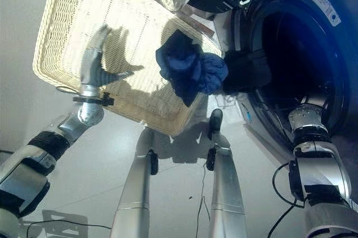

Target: Put the clothes into the washing machine.

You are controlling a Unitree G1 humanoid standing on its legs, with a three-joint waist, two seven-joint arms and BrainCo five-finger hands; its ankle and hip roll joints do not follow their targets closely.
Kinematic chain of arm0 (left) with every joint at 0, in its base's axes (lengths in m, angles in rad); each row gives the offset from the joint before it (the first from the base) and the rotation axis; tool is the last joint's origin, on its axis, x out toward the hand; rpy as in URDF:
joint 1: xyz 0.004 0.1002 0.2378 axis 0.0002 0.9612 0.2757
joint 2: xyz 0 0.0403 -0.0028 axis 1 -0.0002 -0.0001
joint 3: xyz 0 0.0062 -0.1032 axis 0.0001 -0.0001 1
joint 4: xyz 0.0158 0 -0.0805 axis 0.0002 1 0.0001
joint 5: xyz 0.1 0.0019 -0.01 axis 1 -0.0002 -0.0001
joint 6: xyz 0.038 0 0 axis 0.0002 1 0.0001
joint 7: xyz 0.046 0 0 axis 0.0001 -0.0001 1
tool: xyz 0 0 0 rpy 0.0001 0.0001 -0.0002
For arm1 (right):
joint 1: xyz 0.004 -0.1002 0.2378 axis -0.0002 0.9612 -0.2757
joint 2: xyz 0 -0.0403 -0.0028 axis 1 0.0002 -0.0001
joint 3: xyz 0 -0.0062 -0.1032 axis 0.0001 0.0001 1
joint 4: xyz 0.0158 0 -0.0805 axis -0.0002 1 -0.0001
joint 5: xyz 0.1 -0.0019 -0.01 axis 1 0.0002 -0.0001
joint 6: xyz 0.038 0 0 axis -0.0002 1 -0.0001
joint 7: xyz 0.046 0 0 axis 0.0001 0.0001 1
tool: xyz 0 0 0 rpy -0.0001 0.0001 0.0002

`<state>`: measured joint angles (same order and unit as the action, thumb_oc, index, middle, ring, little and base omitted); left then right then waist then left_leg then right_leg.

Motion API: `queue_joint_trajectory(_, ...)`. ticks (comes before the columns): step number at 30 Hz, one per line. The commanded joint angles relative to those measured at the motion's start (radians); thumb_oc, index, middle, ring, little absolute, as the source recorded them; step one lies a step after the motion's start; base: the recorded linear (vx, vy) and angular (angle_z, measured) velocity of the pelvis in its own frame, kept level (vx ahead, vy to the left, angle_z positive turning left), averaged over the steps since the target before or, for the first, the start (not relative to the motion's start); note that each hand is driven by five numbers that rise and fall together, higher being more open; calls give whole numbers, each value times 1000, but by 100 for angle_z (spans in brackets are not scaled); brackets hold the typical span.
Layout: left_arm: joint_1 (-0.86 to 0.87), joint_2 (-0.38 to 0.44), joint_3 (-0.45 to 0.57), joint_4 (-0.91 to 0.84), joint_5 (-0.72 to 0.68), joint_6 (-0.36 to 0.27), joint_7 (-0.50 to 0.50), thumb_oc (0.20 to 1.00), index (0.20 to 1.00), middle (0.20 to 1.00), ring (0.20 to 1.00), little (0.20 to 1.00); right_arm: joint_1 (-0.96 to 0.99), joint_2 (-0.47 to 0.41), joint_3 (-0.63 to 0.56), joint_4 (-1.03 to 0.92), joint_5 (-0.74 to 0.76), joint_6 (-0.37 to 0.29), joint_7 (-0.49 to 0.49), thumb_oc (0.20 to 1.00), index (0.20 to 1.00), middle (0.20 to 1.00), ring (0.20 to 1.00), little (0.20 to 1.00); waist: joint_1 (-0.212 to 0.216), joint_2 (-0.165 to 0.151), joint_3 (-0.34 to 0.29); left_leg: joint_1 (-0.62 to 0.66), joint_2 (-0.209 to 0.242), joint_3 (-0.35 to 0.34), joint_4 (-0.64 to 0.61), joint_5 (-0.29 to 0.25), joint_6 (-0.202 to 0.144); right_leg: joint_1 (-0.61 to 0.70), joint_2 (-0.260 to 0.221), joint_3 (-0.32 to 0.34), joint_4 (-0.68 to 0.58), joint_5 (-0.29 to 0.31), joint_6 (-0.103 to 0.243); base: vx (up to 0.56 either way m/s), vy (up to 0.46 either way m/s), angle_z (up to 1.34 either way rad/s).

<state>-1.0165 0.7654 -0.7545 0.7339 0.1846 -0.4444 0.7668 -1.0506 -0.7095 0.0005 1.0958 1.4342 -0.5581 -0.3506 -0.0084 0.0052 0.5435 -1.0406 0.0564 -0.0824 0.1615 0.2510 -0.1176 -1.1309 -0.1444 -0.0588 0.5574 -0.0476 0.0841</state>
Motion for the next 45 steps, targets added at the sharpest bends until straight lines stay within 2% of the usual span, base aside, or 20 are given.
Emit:
queue_joint_trajectory(1, -77, -15, -17, 33, 14, -35, -40, 1000, 1000, 1000, 1000, 1000, -15, -322, 59, 14, -242, 33, -140, 1000, 1000, 1000, 1000, 1000, -19, -56, -24, 39, -72, 40, 158, -207, 38, 111, 94, -67, -234, 182, 51, 5, 12, 3)
queue_joint_trajectory(3, -109, -20, -63, 11, -9, -12, -40, 1000, 1000, 1000, 1000, 1000, -48, -312, 139, 38, -469, 136, -278, 1000, 1000, 1000, 1000, 1000, -15, -50, -24, 37, -75, 41, 157, -205, 42, 108, 94, -65, -237, 185, 53, 0, 0, 0)
queue_joint_trajectory(4, -121, -22, -74, 5, -16, -5, -42, 1000, 1000, 1000, 1000, 1000, -67, -309, 178, 47, -524, 191, -317, 1000, 1000, 1000, 1000, 1000, -13, -47, -24, 34, -76, 41, 156, -205, 44, 105, 94, -64, -238, 185, 54, 0, 0, 0)
queue_joint_trajectory(8, -162, -26, -98, 18, -24, -4, -36, 1000, 1000, 1000, 1000, 1000, -117, -298, 251, 98, -592, 286, -339, 1000, 1000, 1000, 1000, 1000, -11, -43, -24, 22, -74, 43, 160, -205, 45, 96, 92, -65, -237, 186, 56, 0, 0, 0)
queue_joint_trajectory(9, -168, -34, -92, 20, -44, -2, -8, 1000, 1000, 1000, 1000, 1000, -134, -289, 293, 102, -677, 334, -333, 1000, 1000, 1000, 1000, 1000, -11, -41, -24, 15, -75, 42, 160, -205, 47, 90, 93, -66, -236, 186, 56, 0, 0, 0)
queue_joint_trajectory(11, -159, -52, -38, 26, -127, -13, 26, 1000, 1000, 1000, 1000, 1000, -140, -256, 331, 62, -781, 369, -346, 1000, 1000, 1000, 1000, 1000, -11, -39, -24, 11, -77, 46, 154, -204, 48, 83, 98, -65, -238, 184, 56, 0, 0, 0)
queue_joint_trajectory(14, -141, -87, 68, 49, -182, -39, 62, 1000, 1000, 1000, 1000, 1000, -118, -205, 358, 15, -907, 389, -343, 1000, 1000, 1000, 1000, 1000, -12, -39, -24, 2, -75, 49, 154, -205, 46, 71, 98, -65, -229, 175, 56, 0, 0, 0)
queue_joint_trajectory(18, -115, -113, 158, 54, -207, -56, 69, 1000, 1000, 1000, 1000, 1000, -84, -147, 374, -41, -978, 413, -330, 1000, 1000, 1000, 1000, 1000, -10, -36, -24, -3, -74, 52, 149, -204, 41, 63, 96, -67, -226, 165, 54, 0, 0, 0)
queue_joint_trajectory(22, -91, -144, 227, 54, -212, -64, 85, 1000, 1000, 1000, 1000, 1000, -43, -82, 423, -107, -1121, 483, -286, 1000, 1000, 1000, 1000, 1000, -11, -27, -24, -4, -74, 58, 141, -200, 37, 52, 96, -65, -218, 155, 51, -1, 8, 0)
queue_joint_trajectory(25, -95, -159, 246, 68, -216, -76, 99, 1000, 1000, 1000, 1000, 1000, -41, -52, 468, -107, -1220, 511, -245, 1000, 1000, 1000, 1000, 1000, -12, -19, -24, -5, -74, 63, 138, -197, 36, 45, 95, -65, -213, 149, 47, -8, 37, 1)
queue_joint_trajectory(29, -99, -176, 261, 87, -220, -96, 102, 1000, 1000, 1000, 1000, 1000, -52, -23, 522, -68, -1328, 514, -204, 1000, 1000, 1000, 1000, 1000, -9, -9, -24, -5, -73, 68, 137, -192, 34, 39, 94, -63, -207, 143, 44, -3, 28, 1)
queue_joint_trajectory(34, -118, -204, 266, 102, -218, -110, 103, 1000, 1000, 1000, 1000, 1000, -94, 18, 601, 4, -1452, 551, -186, 1000, 1000, 1000, 1000, 1000, -1, 8, -24, -9, -75, 74, 130, -182, 31, 35, 92, -61, -211, 139, 40, -4, 15, 0)
queue_joint_trajectory(39, -120, -223, 263, 106, -214, -120, 111, 1000, 1000, 1000, 1000, 1000, -113, 43, 644, 41, -1516, 598, -192, 1000, 1000, 1000, 1000, 1000, 4, 22, -24, -6, -73, 79, 123, -173, 30, 37, 92, -61, -212, 136, 36, -1, 6, 0)
queue_joint_trajectory(45, -125, -242, 264, 98, -205, -115, 126, 1000, 1000, 1000, 1000, 1000, -116, 64, 664, 67, -1629, 689, -188, 1000, 1000, 1000, 1000, 1000, 6, 29, -24, -8, -74, 84, 121, -164, 31, 38, 93, -60, -216, 139, 35, 0, 0, 0)
